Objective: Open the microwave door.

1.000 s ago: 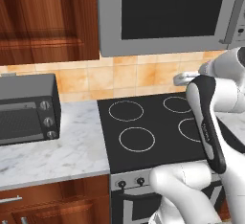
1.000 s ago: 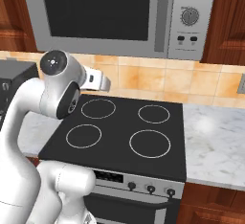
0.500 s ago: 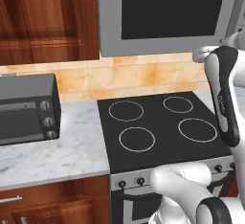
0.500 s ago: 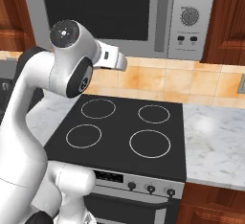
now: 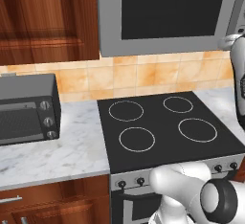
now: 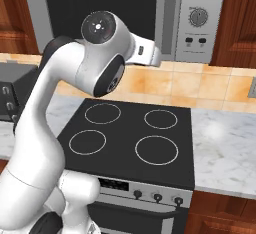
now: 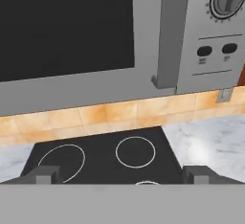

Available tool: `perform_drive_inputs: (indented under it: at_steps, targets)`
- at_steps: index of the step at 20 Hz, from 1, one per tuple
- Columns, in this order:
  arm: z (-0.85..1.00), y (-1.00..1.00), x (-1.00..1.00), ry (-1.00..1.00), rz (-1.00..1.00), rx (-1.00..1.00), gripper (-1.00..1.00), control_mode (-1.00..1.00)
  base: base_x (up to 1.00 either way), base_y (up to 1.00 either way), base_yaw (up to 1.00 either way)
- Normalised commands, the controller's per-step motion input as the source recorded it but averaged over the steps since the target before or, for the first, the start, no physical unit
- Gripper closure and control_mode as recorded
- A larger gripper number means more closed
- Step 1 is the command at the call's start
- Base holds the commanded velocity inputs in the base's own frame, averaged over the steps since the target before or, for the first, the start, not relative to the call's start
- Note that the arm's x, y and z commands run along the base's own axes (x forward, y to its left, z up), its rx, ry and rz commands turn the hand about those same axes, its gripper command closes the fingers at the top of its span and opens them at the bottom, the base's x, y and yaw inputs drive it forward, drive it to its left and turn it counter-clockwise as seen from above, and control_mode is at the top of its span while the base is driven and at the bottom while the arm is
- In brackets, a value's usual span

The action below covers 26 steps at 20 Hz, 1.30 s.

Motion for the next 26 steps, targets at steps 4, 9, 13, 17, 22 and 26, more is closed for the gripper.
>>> perform_drive_inputs:
  at_steps: [4, 9, 13, 17, 22, 26]
  targets:
    - [0.01, -0.51, 0.08, -0.2, 0.0, 0.0, -1.0, -1.0, 0.0, 0.0, 0.0]
    - [0.04, -0.52, 0.28, -0.1, 0.0, 0.0, -1.0, -1.0, 0.0, 0.0, 0.0]
    - [0.1, -0.48, 0.37, -0.01, 0.0, 0.0, -1.0, -1.0, 0.0, 0.0, 0.0]
    - [0.14, -0.31, 0.35, 0.0, 0.0, 0.0, -1.0, -1.0, 0.0, 0.0, 0.0]
    - [0.23, -0.21, 0.4, 0.0, 0.0, 0.0, -1.0, -1.0, 0.0, 0.0, 0.0]
    - [0.08, -0.04, 0.38, -0.02, 0.01, 0.01, -1.0, -1.0, 0.0, 0.0, 0.0]
